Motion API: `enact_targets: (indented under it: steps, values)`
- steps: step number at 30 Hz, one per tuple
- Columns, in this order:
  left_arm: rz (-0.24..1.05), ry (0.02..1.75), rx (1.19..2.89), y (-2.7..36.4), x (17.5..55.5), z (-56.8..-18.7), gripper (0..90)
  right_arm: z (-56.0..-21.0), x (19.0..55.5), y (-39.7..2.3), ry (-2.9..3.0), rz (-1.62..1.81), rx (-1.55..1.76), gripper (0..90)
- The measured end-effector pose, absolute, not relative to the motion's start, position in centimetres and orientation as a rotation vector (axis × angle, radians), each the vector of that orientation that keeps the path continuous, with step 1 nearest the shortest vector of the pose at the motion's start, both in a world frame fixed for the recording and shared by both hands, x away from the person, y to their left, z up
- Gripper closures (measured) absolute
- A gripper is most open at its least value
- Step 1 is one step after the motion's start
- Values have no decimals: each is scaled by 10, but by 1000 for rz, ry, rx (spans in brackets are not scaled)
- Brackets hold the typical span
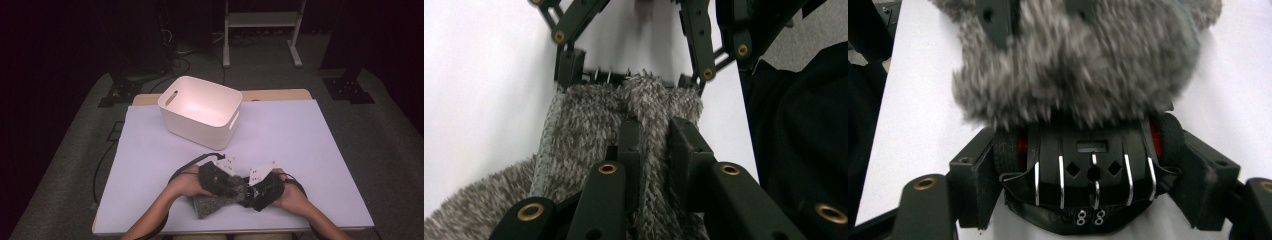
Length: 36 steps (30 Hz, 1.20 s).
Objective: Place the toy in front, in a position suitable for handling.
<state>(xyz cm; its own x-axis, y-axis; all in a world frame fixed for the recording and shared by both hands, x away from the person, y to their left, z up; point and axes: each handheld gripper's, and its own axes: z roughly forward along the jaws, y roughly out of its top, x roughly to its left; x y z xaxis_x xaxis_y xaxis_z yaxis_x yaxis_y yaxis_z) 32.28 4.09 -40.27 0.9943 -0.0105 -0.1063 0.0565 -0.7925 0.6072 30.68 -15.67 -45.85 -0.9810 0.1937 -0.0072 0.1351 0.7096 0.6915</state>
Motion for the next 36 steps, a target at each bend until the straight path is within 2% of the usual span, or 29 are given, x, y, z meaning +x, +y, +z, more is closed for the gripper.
enact_targets:
  steps: [15, 20, 29, 36]
  values:
    - [-40, 272, 2488, 109, 348, -399, 752, -458, 307, -156, 2839, 1127, 261, 234]
    - [-79, 267, 2467, 100, 352, -402, 753, -456, 306, -154, 2831, 1112, 230, 235]
    - [-110, 160, 2456, 55, 351, -406, 745, -455, 304, -152, 2817, 1098, 196, 235]
    - [-88, 171, 2469, 63, 348, -406, 746, -456, 305, -154, 2818, 1128, 217, 233]
